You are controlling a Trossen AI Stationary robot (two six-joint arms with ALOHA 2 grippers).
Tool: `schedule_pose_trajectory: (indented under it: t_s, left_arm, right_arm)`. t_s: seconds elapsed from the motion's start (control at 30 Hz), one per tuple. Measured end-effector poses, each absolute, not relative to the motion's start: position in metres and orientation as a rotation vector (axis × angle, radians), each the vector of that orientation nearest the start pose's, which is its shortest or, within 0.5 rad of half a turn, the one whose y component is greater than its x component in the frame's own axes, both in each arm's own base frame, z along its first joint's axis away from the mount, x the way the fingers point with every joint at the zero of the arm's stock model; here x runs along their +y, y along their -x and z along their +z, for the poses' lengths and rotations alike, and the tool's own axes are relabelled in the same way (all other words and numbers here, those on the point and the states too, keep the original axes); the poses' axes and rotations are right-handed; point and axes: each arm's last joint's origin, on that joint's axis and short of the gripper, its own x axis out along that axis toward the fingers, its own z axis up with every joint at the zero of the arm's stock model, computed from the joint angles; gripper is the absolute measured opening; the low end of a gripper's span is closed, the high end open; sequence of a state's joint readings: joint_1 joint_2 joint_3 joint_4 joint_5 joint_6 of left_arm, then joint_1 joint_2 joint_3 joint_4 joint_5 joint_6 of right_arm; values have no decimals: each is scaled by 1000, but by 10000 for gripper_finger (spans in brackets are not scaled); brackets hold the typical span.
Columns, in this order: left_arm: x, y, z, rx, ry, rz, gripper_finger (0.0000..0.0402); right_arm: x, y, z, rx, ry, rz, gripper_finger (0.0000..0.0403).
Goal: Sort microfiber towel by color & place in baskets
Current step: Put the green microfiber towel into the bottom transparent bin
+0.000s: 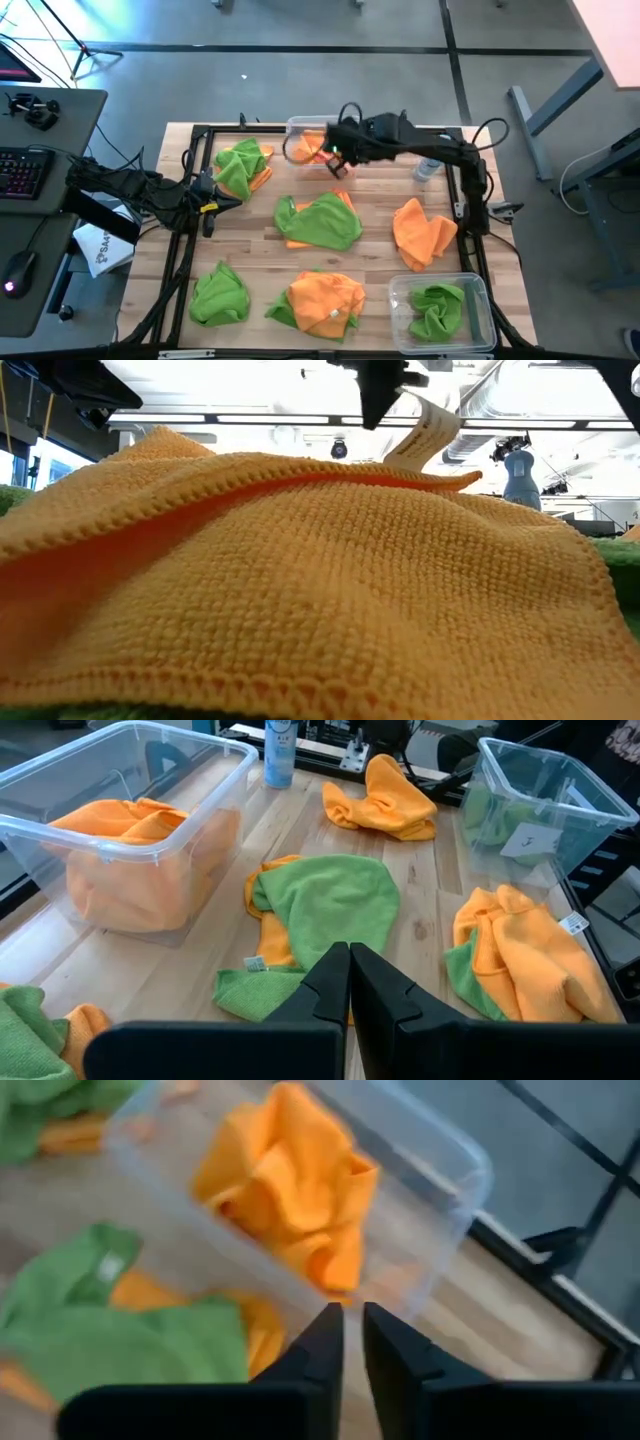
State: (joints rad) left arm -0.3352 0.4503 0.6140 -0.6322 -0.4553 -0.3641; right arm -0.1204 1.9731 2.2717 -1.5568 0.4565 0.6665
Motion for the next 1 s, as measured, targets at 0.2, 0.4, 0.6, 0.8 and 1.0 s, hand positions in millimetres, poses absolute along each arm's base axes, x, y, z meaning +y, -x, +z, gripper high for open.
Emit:
schedule_pose_trajectory:
  t_s: [0.2,0.4,0.6,0.8,1.0]
  left_arm:
    - [-21,-98,275,411,158,192,0]
    - [-21,-101,273,422,115,224,19]
    - [-20,-106,271,433,96,300,86]
    - [-8,-118,272,471,31,533,127]
    - [18,-133,284,686,55,669,129]
  right_arm:
    - [-11,-340,356,1080,-362,-895,5]
    - [37,-303,317,814,-514,-694,1]
    - [57,-262,290,442,-624,-584,1]
    - [52,-237,273,344,-855,-596,1]
    - [49,-235,278,304,-888,-591,0]
